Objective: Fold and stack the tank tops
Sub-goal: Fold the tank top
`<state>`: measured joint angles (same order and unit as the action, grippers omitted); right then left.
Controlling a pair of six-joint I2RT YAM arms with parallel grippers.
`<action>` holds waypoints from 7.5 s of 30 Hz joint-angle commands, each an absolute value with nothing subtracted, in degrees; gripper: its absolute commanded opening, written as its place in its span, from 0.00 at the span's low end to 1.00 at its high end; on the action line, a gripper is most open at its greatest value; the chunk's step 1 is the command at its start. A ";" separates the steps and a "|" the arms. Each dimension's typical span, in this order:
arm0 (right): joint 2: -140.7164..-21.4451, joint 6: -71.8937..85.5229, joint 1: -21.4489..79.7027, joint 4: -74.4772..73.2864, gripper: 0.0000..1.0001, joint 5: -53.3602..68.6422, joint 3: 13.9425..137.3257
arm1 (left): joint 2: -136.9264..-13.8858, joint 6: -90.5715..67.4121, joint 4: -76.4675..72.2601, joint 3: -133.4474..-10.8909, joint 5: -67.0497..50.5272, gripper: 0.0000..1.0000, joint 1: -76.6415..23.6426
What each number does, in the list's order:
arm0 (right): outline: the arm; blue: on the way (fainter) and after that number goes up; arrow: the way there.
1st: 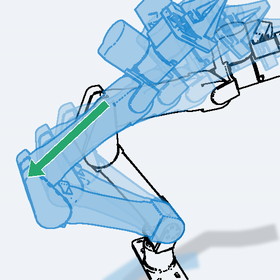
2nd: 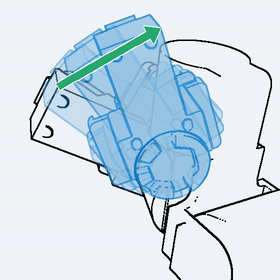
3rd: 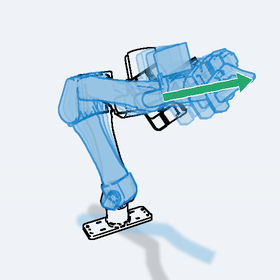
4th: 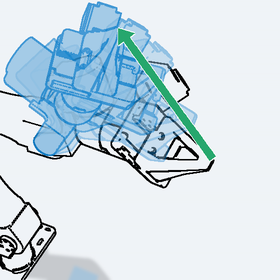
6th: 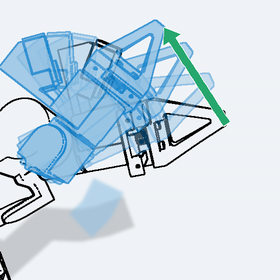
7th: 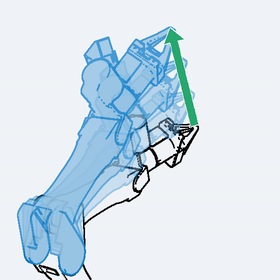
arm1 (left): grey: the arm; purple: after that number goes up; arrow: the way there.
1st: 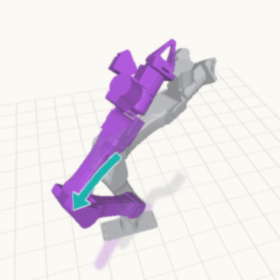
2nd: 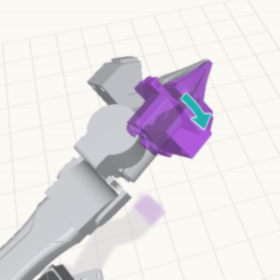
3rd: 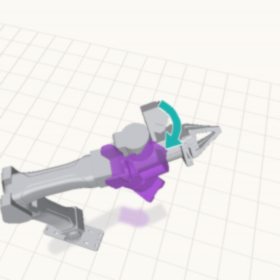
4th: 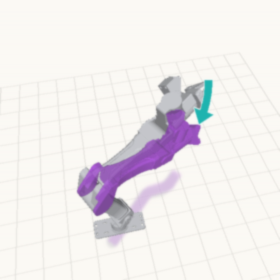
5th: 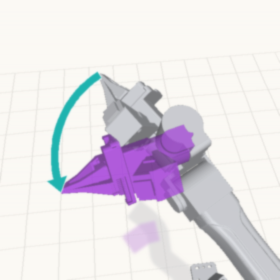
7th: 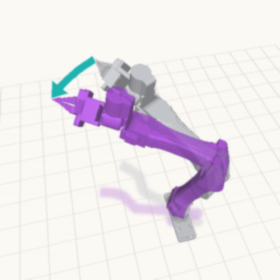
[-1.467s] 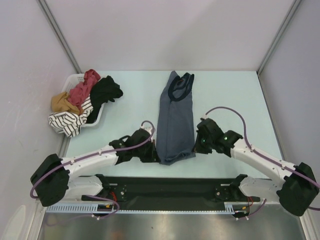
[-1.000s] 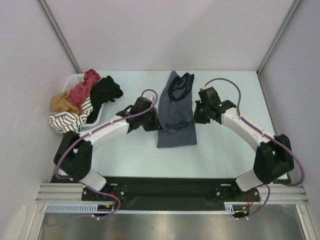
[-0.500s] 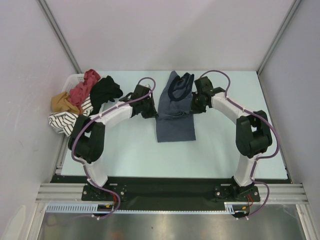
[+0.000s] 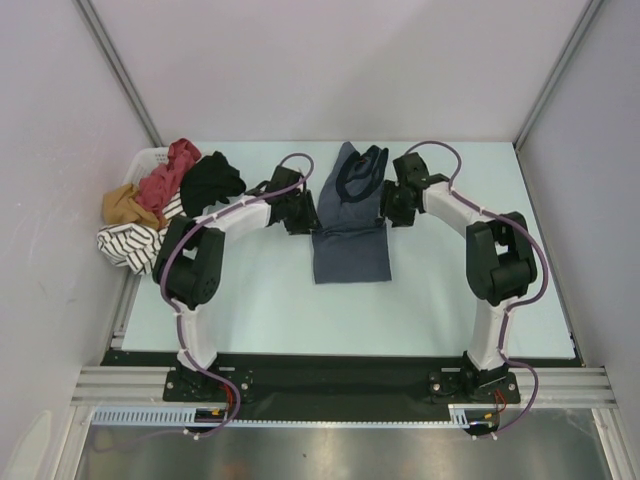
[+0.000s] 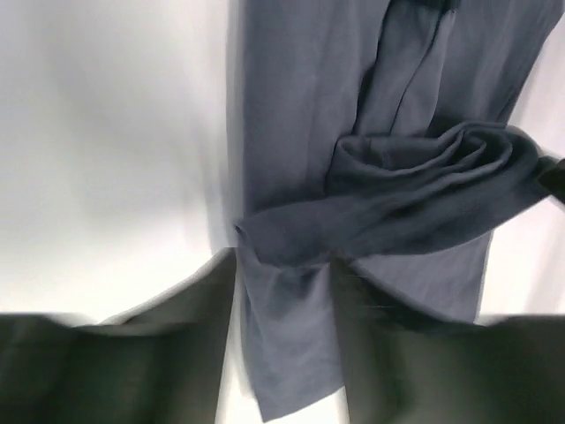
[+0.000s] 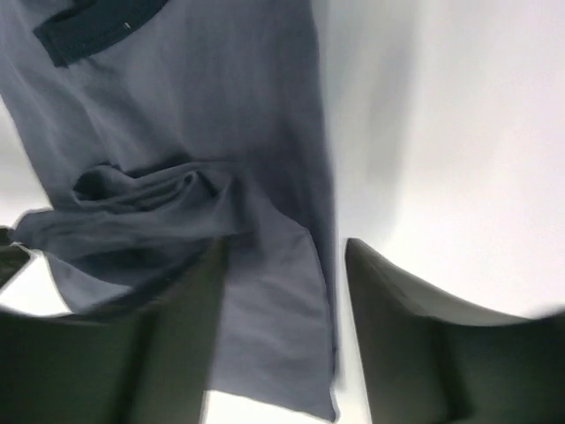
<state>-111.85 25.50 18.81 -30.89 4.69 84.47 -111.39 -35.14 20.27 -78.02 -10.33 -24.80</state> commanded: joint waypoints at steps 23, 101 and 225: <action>-89.12 29.09 18.46 -7.91 0.61 20.31 46.41 | -90.87 -35.77 1.84 -46.84 -14.07 0.67 -32.43; -82.53 27.16 28.74 -20.57 0.46 0.26 49.39 | -89.47 -32.25 3.52 -48.69 -3.16 0.52 -39.11; -65.91 39.11 29.88 -12.49 0.00 28.04 30.23 | -72.59 -38.15 4.31 -37.62 -18.11 0.28 -44.56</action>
<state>-62.83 37.76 29.04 -16.49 26.98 27.49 -69.82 -37.56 7.20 -35.22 -16.78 -44.25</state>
